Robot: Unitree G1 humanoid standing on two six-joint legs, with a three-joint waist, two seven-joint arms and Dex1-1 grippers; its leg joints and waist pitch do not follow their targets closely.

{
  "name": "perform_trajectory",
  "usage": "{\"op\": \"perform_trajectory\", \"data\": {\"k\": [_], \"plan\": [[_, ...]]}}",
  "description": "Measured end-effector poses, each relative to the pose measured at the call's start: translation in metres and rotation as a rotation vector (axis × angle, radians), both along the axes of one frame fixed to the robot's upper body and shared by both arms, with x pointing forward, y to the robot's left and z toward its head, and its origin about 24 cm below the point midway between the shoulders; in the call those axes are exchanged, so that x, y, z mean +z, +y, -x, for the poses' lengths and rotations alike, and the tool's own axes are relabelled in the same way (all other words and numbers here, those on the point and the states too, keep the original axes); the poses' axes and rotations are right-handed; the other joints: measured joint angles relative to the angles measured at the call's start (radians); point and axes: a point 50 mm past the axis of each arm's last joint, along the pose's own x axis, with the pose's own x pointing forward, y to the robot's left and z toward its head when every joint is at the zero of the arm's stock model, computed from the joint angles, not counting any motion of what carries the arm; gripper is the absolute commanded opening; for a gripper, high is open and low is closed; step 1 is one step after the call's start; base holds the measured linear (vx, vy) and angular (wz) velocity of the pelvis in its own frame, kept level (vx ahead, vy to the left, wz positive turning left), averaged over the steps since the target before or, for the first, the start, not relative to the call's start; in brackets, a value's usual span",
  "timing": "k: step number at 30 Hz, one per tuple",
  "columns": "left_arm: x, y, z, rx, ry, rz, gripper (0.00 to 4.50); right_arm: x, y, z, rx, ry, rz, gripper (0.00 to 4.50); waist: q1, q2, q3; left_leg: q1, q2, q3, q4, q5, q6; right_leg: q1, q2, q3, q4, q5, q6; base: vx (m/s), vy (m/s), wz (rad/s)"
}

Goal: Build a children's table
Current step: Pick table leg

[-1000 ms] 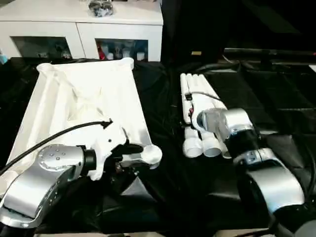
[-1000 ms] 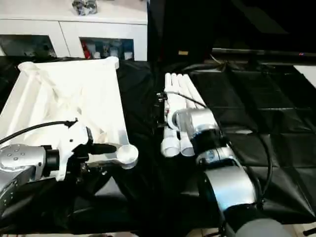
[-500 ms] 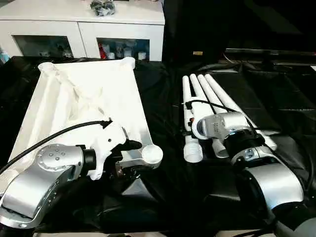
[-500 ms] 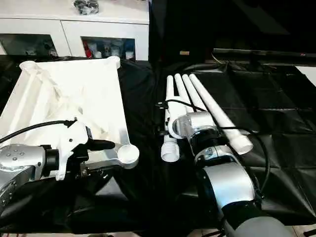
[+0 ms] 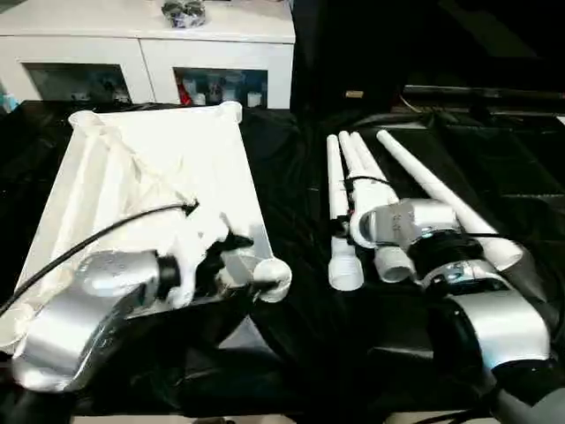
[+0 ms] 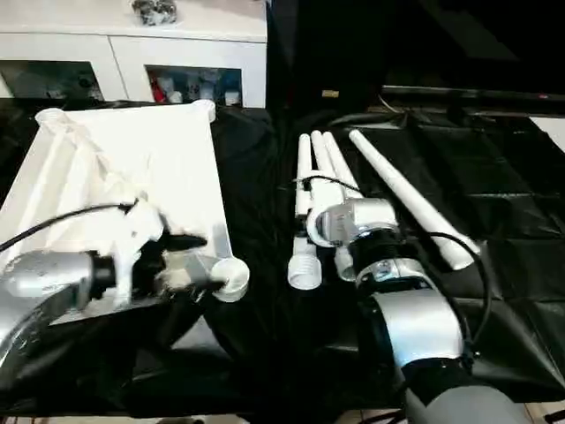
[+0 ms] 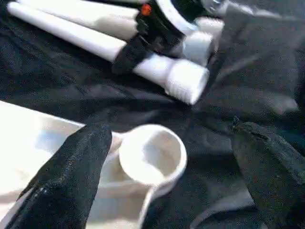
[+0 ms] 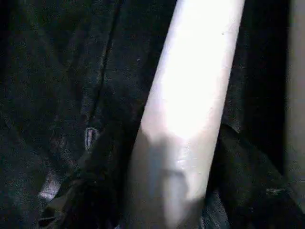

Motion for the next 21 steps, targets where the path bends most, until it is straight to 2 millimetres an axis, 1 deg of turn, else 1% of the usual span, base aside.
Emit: {"op": "perform_trajectory", "data": {"k": [3, 5, 7, 9, 12, 14, 16, 18, 19, 21], "plan": [[0.000, 0.001, -0.004, 0.018, -0.015, -0.006, 4.50, 0.005, -0.003, -0.001, -0.017, 0.003, -0.030, 2.12, -0.002, 0.005, 0.003, 0.000, 0.000, 0.000, 0.000, 0.000, 0.000, 0.000, 0.000, 0.000, 0.000, 0.000, 0.000, 0.000, 0.000, 0.00], [0.001, -0.004, -0.011, 0.049, -0.034, 0.026, 4.50, 0.013, -0.006, -0.002, -0.029, -0.007, -0.068, 1.96, -0.001, 0.007, 0.005, -0.001, 0.000, 0.000, 0.000, 0.000, 0.000, 0.000, 0.000, 0.000, 0.000, 0.000, 0.000, 0.000, 0.000, 0.00], [0.006, -0.015, -0.021, 0.090, -0.048, 0.079, 4.50, 0.024, -0.004, -0.004, -0.014, -0.037, -0.117, 1.86, 0.003, 0.008, 0.005, -0.001, 0.000, 0.000, 0.000, 0.000, 0.000, 0.000, 0.000, 0.000, 0.000, 0.000, 0.000, 0.000, 0.000, 0.00], [0.011, -0.020, -0.029, 0.120, -0.053, 0.114, 4.50, 0.034, 0.000, -0.005, 0.008, -0.070, -0.170, 1.84, 0.003, 0.008, 0.005, -0.001, 0.000, 0.000, 0.000, 0.000, 0.000, 0.000, 0.000, 0.000, 0.000, 0.000, 0.000, 0.000, 0.000, 0.00], [0.018, -0.027, -0.043, 0.186, -0.019, 0.232, 4.50, 0.046, -0.002, -0.005, 0.034, -0.149, -0.273, 1.82, 0.007, 0.008, 0.005, -0.001, 0.000, 0.000, 0.000, 0.000, 0.000, 0.000, 0.000, 0.000, -0.001, 0.000, 0.000, 0.000, 0.000, 0.00], [0.025, -0.036, -0.052, 0.225, 0.030, 0.365, 4.50, 0.053, -0.002, -0.002, 0.069, -0.208, -0.378, 1.81, 0.010, 0.008, 0.005, -0.002, 0.000, 0.000, 0.001, 0.000, 0.000, 0.000, 0.000, 0.000, -0.002, 0.000, 0.000, 0.000, 0.000, 0.00], [0.033, -0.047, -0.061, 0.255, 0.084, 0.502, 4.50, 0.059, -0.001, 0.004, 0.128, -0.271, -0.472, 1.81, 0.012, 0.008, 0.005, -0.003, 0.000, 0.000, 0.001, 0.000, 0.001, 0.000, 0.000, 0.000, -0.002, 0.000, 0.000, 0.000, 0.000, 0.00], [0.040, -0.051, -0.071, 0.301, 0.134, 0.613, 4.50, 0.066, -0.003, 0.012, 0.189, -0.349, -0.551, 1.81, 0.018, 0.008, 0.005, -0.004, 0.000, 0.000, 0.002, -0.001, 0.005, 0.000, 0.000, -0.001, -0.002, 0.000, 0.000, 0.000, 0.000, 0.00], [0.043, -0.053, -0.075, 0.313, 0.169, 0.679, 4.50, 0.071, -0.003, 0.017, 0.231, -0.392, -0.589, 1.80, 0.017, 0.008, 0.005, -0.003, 0.000, 0.000, 0.001, -0.001, 0.005, 0.000, 0.000, -0.001, -0.002, 0.000, 0.000, 0.000, 0.000, 0.00], [0.046, -0.053, -0.077, 0.315, 0.189, 0.731, 4.50, 0.076, -0.003, 0.021, 0.271, -0.427, -0.617, 1.80, 0.014, 0.008, 0.005, -0.002, 0.000, 0.000, 0.001, -0.001, 0.006, 0.000, 0.000, 0.000, -0.002, 0.000, 0.000, 0.000, 0.000, 0.00]]}}
